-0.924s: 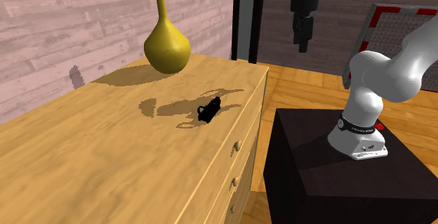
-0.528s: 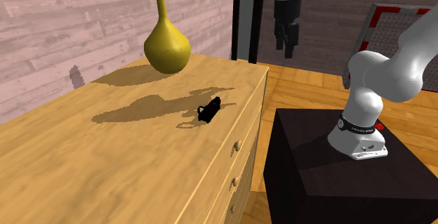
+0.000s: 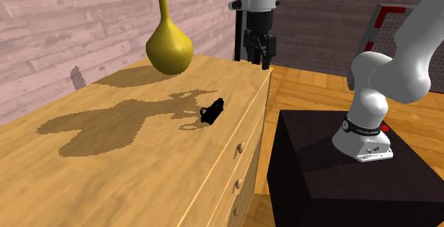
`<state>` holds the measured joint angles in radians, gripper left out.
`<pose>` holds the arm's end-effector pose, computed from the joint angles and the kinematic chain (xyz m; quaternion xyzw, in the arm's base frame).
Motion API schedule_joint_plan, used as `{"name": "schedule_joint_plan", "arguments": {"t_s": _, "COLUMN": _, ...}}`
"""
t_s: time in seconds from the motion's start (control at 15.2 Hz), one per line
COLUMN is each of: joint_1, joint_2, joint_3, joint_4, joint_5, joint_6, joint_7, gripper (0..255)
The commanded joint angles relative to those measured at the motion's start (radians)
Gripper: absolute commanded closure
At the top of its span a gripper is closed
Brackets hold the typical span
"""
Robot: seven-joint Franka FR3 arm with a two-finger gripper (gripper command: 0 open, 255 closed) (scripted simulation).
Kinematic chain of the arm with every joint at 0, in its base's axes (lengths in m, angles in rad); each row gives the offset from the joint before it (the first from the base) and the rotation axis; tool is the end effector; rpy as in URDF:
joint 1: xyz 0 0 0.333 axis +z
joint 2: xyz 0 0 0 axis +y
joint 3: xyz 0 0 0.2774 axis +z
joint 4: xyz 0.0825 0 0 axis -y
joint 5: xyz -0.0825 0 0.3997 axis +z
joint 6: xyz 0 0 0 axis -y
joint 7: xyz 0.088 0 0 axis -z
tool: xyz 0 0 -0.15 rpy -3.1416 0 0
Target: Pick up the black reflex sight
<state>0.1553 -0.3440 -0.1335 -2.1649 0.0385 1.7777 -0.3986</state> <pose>0.4734 0.0138 0.4482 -0.9769 -0.2084 0.0152 0.0447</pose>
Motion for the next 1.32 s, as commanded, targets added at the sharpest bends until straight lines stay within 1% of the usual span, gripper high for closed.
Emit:
{"name": "schedule_joint_plan", "arguments": {"t_s": 0.0, "joint_1": 0.025, "joint_2": 0.061, "joint_3": -0.004, "joint_4": 0.039, "joint_5": 0.017, "joint_6": 0.034, "joint_7": -0.081, "gripper": 0}}
{"name": "schedule_joint_plan", "arguments": {"t_s": 0.46, "joint_1": 0.092, "joint_2": 0.272, "joint_3": 0.006, "joint_4": 0.206, "joint_5": 0.088, "joint_6": 0.106, "joint_7": -0.345, "gripper": 0}}
{"name": "schedule_joint_plan", "arguments": {"t_s": 0.92, "joint_1": 0.138, "joint_2": 0.446, "joint_3": 0.052, "joint_4": 0.378, "joint_5": 0.146, "joint_6": 0.132, "joint_7": -0.570, "gripper": 0}}
{"name": "schedule_joint_plan", "arguments": {"t_s": 1.25, "joint_1": 0.138, "joint_2": 0.457, "joint_3": 0.053, "joint_4": 0.326, "joint_5": 0.152, "joint_6": 0.195, "joint_7": -0.581, "gripper": 0}}
